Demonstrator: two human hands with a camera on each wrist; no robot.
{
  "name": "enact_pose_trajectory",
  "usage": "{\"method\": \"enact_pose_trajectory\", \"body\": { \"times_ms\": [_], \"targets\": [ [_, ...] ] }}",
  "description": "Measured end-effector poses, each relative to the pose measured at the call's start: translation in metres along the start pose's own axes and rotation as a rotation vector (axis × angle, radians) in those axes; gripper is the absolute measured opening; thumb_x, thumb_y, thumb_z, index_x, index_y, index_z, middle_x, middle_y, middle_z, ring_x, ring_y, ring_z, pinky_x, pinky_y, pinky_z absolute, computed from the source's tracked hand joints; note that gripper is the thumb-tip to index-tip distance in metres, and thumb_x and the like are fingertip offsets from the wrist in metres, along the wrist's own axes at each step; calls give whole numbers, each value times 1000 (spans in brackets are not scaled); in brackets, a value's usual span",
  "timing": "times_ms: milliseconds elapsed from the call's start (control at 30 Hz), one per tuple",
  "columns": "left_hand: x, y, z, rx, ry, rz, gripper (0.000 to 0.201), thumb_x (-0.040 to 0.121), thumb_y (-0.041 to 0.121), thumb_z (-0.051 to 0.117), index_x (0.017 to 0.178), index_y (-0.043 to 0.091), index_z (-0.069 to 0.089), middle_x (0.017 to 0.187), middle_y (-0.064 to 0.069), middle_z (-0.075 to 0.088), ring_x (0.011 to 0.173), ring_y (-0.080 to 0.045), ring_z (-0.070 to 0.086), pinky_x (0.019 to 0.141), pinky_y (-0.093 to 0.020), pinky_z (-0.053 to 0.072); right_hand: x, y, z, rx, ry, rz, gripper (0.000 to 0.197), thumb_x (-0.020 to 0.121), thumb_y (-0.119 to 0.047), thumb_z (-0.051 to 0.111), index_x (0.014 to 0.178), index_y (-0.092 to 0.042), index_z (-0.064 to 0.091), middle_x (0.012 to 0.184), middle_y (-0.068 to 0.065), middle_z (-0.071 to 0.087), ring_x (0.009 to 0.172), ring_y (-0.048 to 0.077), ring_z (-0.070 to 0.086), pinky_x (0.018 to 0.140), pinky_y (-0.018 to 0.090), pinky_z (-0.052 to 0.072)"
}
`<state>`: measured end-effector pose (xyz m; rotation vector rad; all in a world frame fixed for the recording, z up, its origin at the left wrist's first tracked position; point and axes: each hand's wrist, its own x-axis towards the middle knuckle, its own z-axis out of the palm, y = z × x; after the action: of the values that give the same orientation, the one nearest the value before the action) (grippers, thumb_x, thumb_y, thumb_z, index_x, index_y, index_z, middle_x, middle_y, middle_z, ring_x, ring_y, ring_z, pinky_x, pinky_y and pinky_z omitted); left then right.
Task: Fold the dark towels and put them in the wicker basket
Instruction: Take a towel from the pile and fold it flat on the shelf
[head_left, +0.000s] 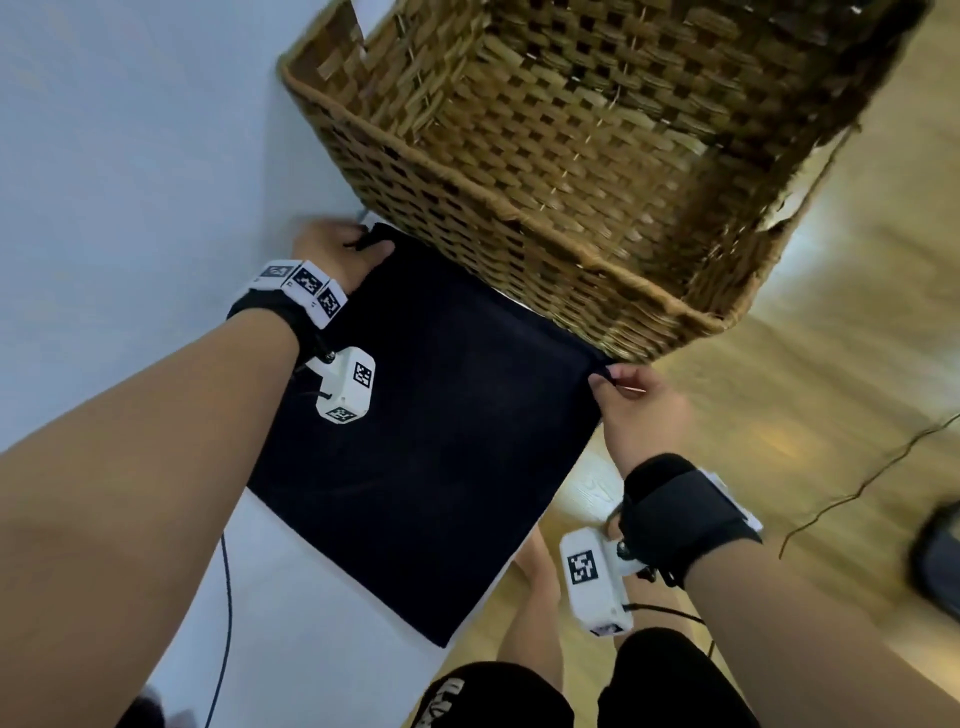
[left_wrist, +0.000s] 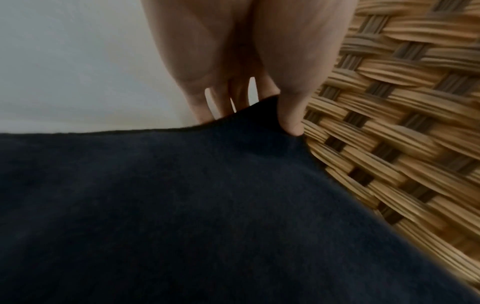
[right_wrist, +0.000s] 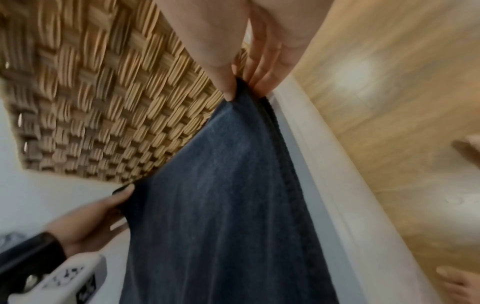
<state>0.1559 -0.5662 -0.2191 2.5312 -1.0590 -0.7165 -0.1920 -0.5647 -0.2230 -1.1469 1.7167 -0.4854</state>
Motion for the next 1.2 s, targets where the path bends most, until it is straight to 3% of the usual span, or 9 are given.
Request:
{"method": "enact_pose_trajectory", "body": {
  "times_ms": [100, 200, 333, 433, 533, 767, 867, 1067, 1200],
  "targets": [
    [14, 4, 3, -25, -76, -33, 58, 81, 51, 71, 127, 16, 64, 137, 7, 56, 116, 0, 47, 91, -9, 27, 0, -1, 5, -77, 40, 23, 7, 88, -25, 71, 89, -22, 65, 109, 7, 64, 85, 19, 64, 81, 33, 54],
    [25, 4, 4, -3, -94, -67, 71, 72, 59, 76, 129, 18, 62, 139, 7, 55, 127, -7, 48, 97, -10, 20, 5, -2, 8, -205, 63, 28, 14, 90, -27, 67, 101, -18, 71, 118, 6, 61, 86, 14, 58, 84, 27, 49],
    [27, 2, 3, -48, -99, -125, 69, 70, 57, 78, 123, 13, 67, 132, 0, 61, 119, -14, 55, 97, -18, 34, 7, -3, 12, -366, 19, -11, 23, 91, -26, 63, 109, -16, 74, 116, 8, 64, 100, 23, 63, 94, 37, 51],
    [12, 3, -2, -161, -41, -118, 46, 73, 46, 81, 104, 13, 73, 109, 2, 70, 95, -8, 64, 82, -6, 41, 7, -9, 15, -411, 12, 26, 19, 88, -22, 64, 101, -15, 75, 104, 10, 68, 97, 27, 64, 88, 36, 52],
    [-23, 0, -18, -317, 61, -77, 20, 73, 40, 82, 81, 25, 71, 75, 14, 66, 65, 5, 58, 61, -4, 42, 6, -18, 14, -373, -32, 151, 3, 82, -20, 68, 83, -19, 70, 85, 0, 66, 87, 24, 63, 72, 26, 46],
    [-138, -51, -44, -588, 214, -167, 16, 70, 29, 86, 81, 23, 76, 87, 1, 72, 80, -10, 66, 82, -26, 53, -3, -29, 13, -490, -110, 81, 14, 81, -17, 68, 71, -20, 59, 79, -2, 59, 78, 20, 56, 62, 22, 39],
    [-186, -61, -46, -738, 186, -226, 18, 67, 28, 87, 83, 24, 80, 87, 0, 77, 80, -10, 71, 75, -22, 56, -11, -30, 15, -514, -195, 32, 22, 78, -17, 68, 63, -22, 52, 65, -7, 51, 63, 14, 49, 48, 21, 32],
    [-266, -70, -53, -726, 307, -308, 13, 70, 26, 86, 74, 36, 79, 79, 11, 75, 76, 0, 70, 65, -6, 49, -38, -30, -7, -507, -270, -81, 15, 79, -27, 68, 67, -28, 58, 75, -12, 59, 72, 14, 57, 55, 24, 40],
    [-313, -69, -68, -676, 471, -421, 9, 72, 30, 84, 77, 34, 79, 79, 12, 75, 75, -3, 68, 75, -20, 52, -59, -46, -28, -443, -332, -260, 15, 85, -37, 69, 73, -31, 65, 77, -18, 61, 70, 7, 58, 57, 22, 41]
  ]
}}
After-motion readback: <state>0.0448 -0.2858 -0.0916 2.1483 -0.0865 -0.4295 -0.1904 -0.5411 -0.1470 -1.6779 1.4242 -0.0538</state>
